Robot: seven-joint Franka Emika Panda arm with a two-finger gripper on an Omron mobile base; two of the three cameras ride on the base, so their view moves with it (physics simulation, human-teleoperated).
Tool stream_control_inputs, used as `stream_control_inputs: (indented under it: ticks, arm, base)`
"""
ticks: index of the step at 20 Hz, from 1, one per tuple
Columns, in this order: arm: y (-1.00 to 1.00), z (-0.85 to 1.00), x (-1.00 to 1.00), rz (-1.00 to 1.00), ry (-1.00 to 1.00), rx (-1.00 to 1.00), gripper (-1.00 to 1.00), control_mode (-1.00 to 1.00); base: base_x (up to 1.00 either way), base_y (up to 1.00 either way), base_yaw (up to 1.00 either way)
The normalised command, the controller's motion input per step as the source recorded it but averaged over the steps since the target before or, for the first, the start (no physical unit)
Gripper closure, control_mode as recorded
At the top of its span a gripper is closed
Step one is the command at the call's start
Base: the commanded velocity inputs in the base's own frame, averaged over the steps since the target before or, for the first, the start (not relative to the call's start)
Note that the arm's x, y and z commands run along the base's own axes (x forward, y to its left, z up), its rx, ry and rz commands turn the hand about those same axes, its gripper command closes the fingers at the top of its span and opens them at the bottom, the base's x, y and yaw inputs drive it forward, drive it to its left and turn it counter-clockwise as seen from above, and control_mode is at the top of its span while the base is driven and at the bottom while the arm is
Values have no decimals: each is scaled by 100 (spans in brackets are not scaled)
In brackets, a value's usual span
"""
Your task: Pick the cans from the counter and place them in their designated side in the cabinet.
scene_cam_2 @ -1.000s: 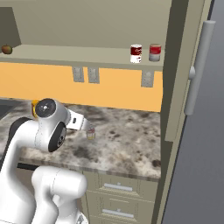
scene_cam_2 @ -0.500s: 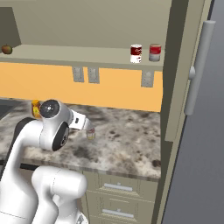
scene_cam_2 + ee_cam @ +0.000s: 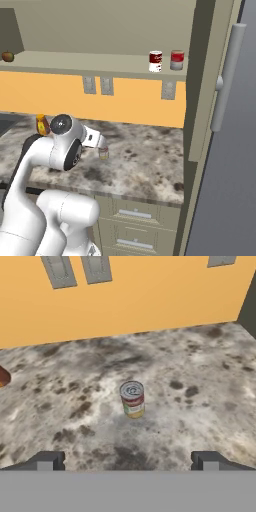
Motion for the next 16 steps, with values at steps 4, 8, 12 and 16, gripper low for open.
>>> stream_control_inputs:
  ticks: [4, 8, 12, 16]
  arm:
    - [0, -20, 10, 0, 5, 0, -100, -100]
    - [0, -17, 9, 0, 6, 0, -100, -100]
    - [1, -16, 11, 0, 4, 0, -100, -100]
    - [4, -11, 18, 0, 0, 0, -100, -100]
  base:
    - [0, 0, 0]
    - [0, 0, 0]
    - [0, 0, 0]
    - [0, 0, 0]
